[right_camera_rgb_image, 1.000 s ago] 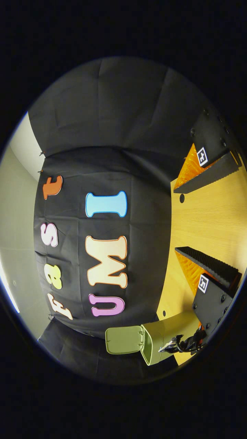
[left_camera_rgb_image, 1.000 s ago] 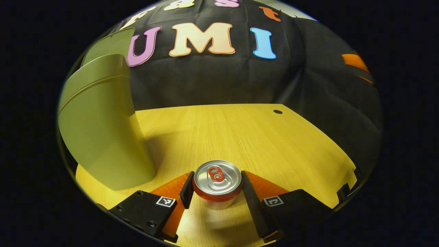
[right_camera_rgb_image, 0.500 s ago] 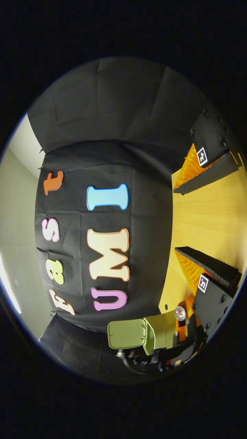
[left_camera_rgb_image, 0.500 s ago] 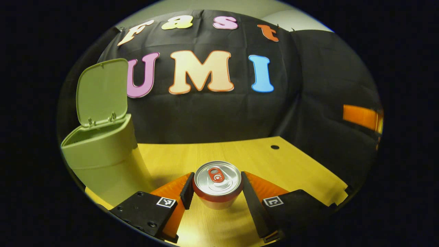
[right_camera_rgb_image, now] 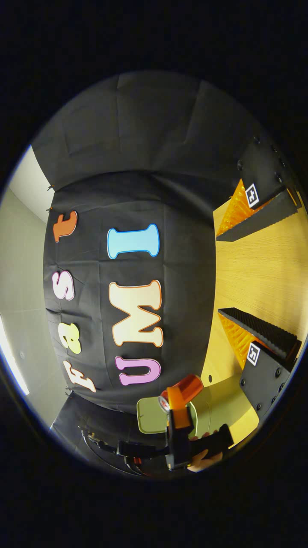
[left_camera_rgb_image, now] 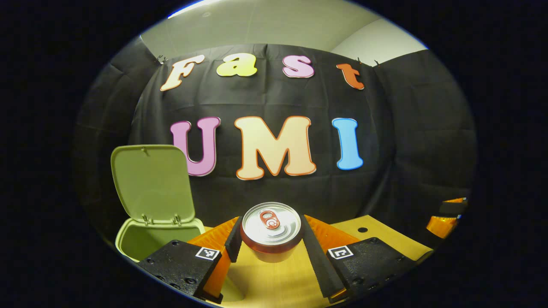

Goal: Press the lid of the desktop garbage bin to open it, pick up the crumpled paper on the desktop and throw it into the bin, then pick up the pop can on the desktop and drop it into the bin, and finally close the garbage bin lid.

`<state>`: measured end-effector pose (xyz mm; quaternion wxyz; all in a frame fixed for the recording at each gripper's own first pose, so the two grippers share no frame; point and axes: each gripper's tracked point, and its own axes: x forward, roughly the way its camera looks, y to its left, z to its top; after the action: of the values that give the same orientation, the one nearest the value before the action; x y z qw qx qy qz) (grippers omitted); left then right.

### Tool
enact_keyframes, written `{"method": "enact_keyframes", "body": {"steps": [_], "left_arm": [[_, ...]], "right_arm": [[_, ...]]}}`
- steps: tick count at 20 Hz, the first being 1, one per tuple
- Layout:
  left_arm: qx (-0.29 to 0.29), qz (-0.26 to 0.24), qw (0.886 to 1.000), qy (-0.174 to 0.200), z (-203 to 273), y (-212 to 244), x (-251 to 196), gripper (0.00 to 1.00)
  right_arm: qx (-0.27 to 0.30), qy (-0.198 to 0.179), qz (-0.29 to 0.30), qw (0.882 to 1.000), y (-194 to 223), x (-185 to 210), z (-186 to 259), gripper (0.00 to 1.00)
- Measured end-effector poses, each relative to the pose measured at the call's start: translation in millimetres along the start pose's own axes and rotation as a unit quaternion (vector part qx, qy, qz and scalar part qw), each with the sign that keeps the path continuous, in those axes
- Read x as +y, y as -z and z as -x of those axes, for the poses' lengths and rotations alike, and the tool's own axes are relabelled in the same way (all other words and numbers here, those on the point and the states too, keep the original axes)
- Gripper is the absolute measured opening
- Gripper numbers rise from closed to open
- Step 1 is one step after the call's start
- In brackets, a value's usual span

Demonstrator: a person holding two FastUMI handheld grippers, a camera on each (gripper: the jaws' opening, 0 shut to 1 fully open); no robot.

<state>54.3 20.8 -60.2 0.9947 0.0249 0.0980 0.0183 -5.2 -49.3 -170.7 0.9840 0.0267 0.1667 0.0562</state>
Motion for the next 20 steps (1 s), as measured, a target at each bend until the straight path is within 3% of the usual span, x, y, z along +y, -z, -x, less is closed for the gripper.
{"method": "enact_keyframes", "body": {"steps": [8,15,17,19,20], "left_arm": [[0.007,-0.018,0.994,-0.111,16,11,98,0.76],[0.044,0.000,0.985,-0.169,29,52,150,0.77],[0.042,0.000,0.982,-0.183,34,51,163,0.80],[0.028,-0.003,0.983,-0.183,32,35,167,0.99],[0.018,-0.005,0.984,-0.179,31,25,169,0.96]], "right_arm": [[0.004,-0.015,-0.008,1.000,3,18,-12,0.98],[0.005,-0.033,-0.006,0.999,2,39,-16,0.99],[0.005,-0.032,-0.005,0.999,2,42,-16,0.98],[0.004,-0.030,-0.007,1.000,1,45,-15,0.98],[0.005,-0.028,-0.007,1.000,1,47,-15,0.99]]}}
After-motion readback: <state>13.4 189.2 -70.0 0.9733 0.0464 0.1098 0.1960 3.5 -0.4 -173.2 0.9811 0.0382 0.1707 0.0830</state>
